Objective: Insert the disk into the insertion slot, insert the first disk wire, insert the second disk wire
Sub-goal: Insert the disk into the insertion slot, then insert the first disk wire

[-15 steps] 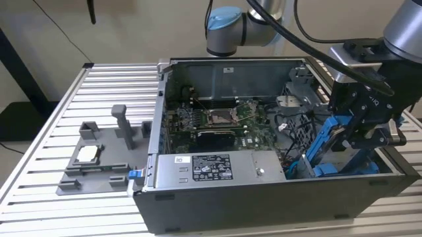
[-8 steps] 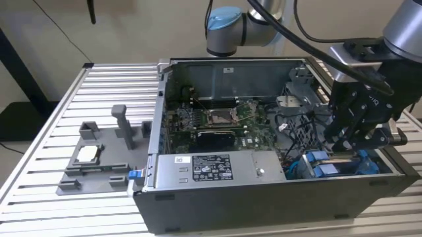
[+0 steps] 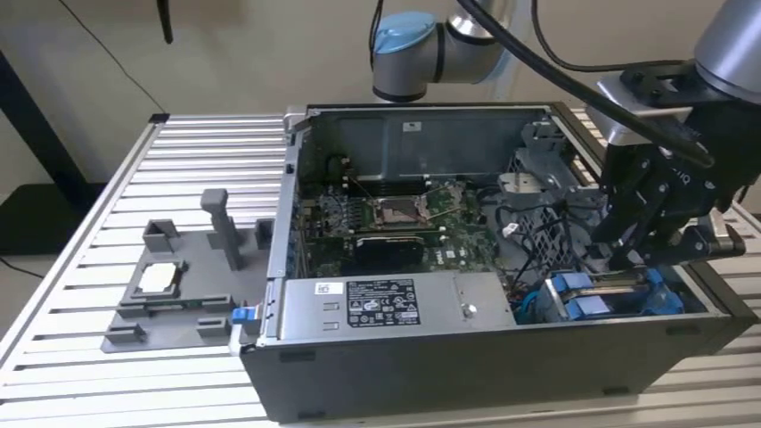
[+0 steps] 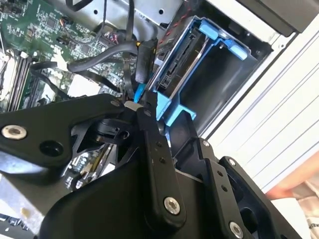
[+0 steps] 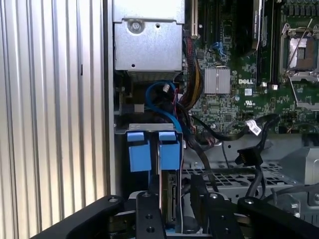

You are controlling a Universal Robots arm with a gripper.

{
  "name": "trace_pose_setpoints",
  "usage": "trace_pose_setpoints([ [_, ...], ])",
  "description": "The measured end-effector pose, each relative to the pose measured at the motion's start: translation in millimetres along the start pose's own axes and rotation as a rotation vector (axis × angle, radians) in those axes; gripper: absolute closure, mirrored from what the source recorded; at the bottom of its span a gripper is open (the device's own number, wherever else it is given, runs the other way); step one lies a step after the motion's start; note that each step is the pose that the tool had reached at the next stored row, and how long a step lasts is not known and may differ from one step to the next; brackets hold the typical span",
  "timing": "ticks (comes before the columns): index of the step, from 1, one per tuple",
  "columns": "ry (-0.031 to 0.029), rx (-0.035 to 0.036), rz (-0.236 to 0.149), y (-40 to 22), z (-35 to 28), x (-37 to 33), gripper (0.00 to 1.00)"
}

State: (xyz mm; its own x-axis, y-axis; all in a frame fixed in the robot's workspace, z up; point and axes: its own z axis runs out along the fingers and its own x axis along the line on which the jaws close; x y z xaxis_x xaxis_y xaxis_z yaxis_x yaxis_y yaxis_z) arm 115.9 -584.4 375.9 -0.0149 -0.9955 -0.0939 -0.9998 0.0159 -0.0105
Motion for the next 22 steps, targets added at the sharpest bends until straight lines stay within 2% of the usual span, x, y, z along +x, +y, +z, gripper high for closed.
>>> trace_pose_setpoints([
  [6,-0.0002,0.009,-0.001,0.6,-19.5,-2.0,0.62],
  [8,-0.0006,0.0161,-0.001,1.3,-22.4,-3.3,0.62],
  [9,-0.0017,0.0273,-0.003,1.7,-22.5,-3.8,0.62],
  [10,-0.0042,0.0415,-0.004,2.1,-22.6,-4.3,0.62],
  [13,-0.0156,0.0889,-0.008,3.6,-22.4,-6.3,0.62],
  [15,-0.0226,0.1148,-0.01,4.2,-22.2,-8.6,0.62],
  [19,-0.0312,0.1693,-0.016,4.4,-21.6,-14.9,0.62],
  [20,-0.0323,0.1806,-0.017,4.4,-21.4,-16.9,0.62],
  [21,-0.0327,0.1862,-0.02,4.5,-21.0,-19.4,0.62],
  [22,-0.0332,0.1874,-0.024,4.8,-20.4,-22.0,0.62],
])
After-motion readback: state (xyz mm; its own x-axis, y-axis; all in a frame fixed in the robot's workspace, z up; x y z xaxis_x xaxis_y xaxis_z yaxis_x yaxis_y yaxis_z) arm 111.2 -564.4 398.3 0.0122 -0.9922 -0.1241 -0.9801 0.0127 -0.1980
